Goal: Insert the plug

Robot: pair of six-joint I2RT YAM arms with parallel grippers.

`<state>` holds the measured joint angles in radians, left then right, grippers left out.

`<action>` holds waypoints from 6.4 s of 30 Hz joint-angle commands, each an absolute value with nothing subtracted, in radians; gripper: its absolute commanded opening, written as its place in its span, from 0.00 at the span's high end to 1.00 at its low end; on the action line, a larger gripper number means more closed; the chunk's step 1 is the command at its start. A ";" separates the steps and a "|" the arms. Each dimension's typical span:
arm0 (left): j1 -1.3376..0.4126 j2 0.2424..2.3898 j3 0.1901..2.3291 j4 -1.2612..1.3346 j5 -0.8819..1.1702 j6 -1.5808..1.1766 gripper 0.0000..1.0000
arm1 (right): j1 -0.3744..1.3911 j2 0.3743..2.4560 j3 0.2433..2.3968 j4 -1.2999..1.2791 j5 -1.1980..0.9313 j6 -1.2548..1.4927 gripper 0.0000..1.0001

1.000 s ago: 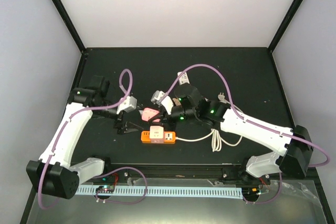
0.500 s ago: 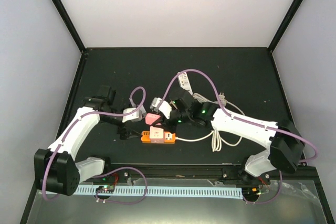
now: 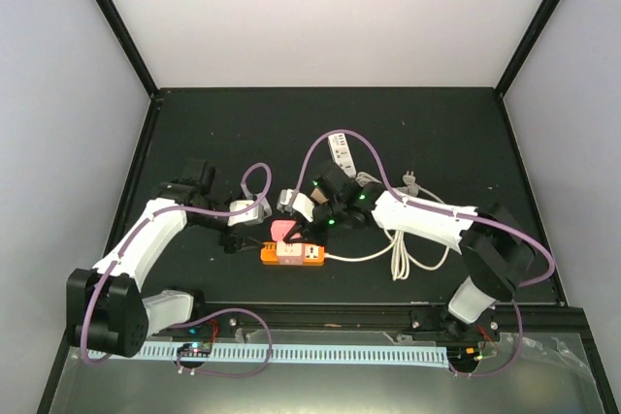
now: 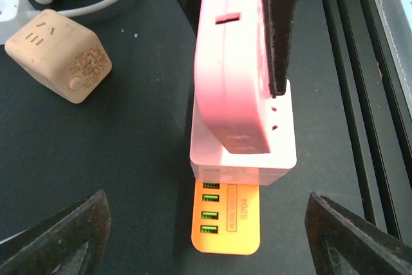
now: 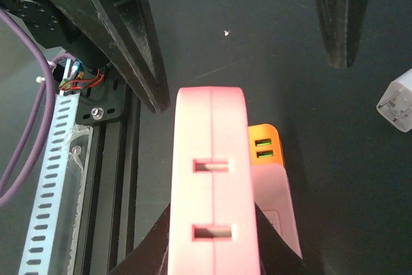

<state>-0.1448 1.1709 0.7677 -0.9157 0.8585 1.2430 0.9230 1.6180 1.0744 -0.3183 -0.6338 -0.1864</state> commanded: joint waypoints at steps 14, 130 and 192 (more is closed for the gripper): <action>-0.145 1.237 0.857 -0.966 1.101 1.258 0.44 | 0.887 1.618 1.045 -0.255 -0.798 -0.237 0.99; -0.200 1.204 0.624 -0.592 0.975 1.276 0.05 | 0.887 1.609 0.937 -0.018 -0.675 -0.283 0.99; -0.118 1.328 0.783 -0.859 1.137 1.378 0.24 | 0.969 1.611 0.899 -0.099 -0.454 -0.306 0.99</action>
